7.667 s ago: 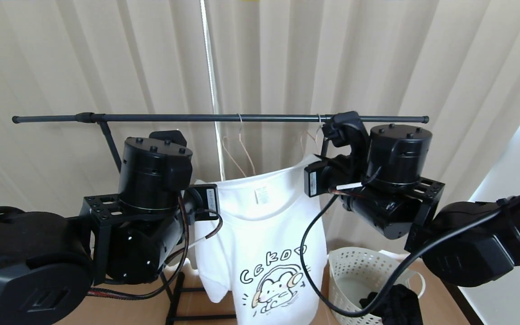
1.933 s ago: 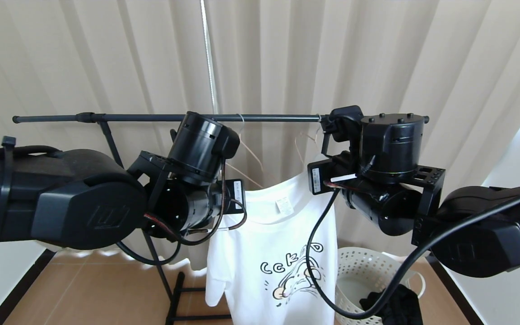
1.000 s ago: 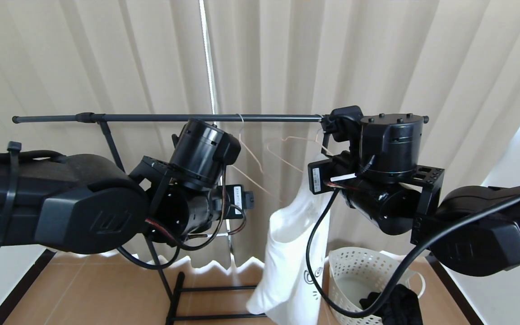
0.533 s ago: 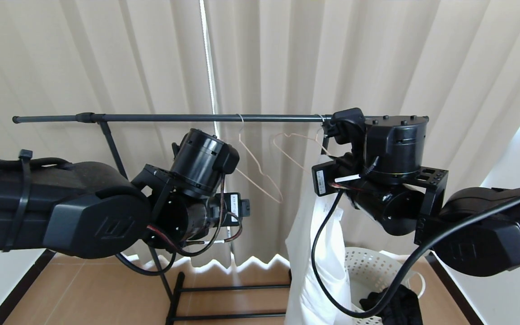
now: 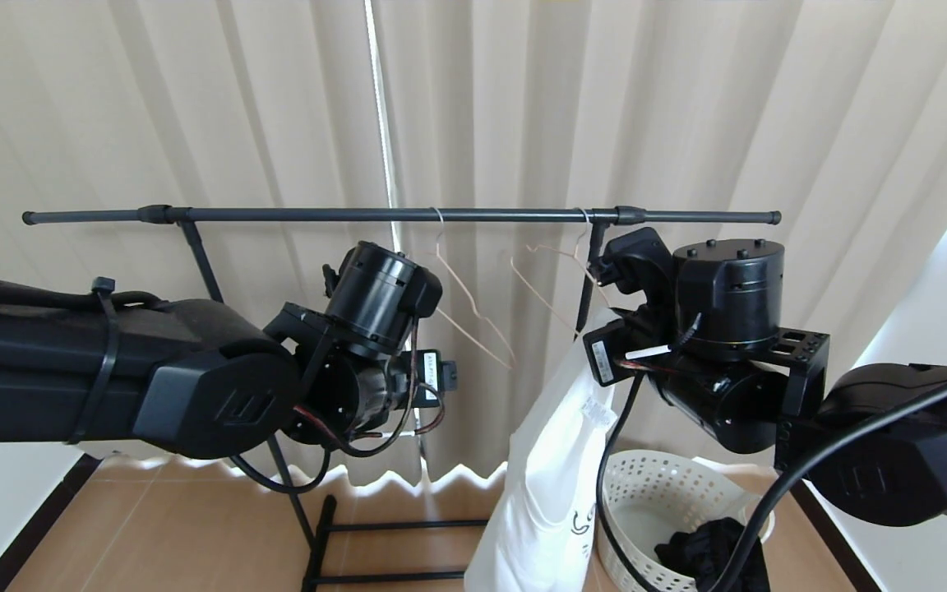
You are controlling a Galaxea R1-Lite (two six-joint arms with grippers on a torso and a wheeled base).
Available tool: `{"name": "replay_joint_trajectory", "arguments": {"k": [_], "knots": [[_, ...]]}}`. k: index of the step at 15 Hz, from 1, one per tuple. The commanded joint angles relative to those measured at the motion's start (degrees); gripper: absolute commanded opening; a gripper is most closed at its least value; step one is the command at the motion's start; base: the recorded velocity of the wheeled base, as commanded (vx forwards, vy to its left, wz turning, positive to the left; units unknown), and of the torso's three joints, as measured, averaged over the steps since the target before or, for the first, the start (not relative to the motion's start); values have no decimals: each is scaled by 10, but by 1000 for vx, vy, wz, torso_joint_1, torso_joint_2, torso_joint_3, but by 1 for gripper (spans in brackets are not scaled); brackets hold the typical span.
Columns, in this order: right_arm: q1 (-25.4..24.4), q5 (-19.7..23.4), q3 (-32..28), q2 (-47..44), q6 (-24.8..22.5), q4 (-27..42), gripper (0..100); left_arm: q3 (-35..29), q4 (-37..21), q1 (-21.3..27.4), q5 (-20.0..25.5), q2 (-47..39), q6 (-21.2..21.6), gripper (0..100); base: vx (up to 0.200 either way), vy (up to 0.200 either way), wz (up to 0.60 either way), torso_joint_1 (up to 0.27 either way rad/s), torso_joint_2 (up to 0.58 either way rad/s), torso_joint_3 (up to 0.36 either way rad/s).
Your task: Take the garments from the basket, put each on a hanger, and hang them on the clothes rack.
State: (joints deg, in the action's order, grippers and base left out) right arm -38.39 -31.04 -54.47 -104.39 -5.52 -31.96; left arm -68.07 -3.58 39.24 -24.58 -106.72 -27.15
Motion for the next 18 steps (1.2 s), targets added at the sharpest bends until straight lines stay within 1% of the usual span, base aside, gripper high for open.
{"name": "replay_joint_trajectory", "arguments": {"k": [1,2,10,12,15,18], "knots": [[0,0,2,1,0,0,0,0,2,0,0,-6,0,100,0,0,0,0,0,0],[0,0,2,1,-1,0,0,0,2,0,0,-6,-1,100,0,0,0,0,0,0],[0,0,6,-3,-3,0,0,0,3,-12,0,-7,-3,100,200,0,0,2,1,2],[0,0,6,-4,-3,0,0,1,5,-12,0,-6,-2,100,0,0,0,0,0,0],[0,1,9,1,-6,0,0,0,42,-13,0,-19,-1,100,0,0,0,0,0,0],[0,9,30,13,-23,-1,0,-4,106,-22,1,-46,7,100,0,0,0,0,0,0]]}}
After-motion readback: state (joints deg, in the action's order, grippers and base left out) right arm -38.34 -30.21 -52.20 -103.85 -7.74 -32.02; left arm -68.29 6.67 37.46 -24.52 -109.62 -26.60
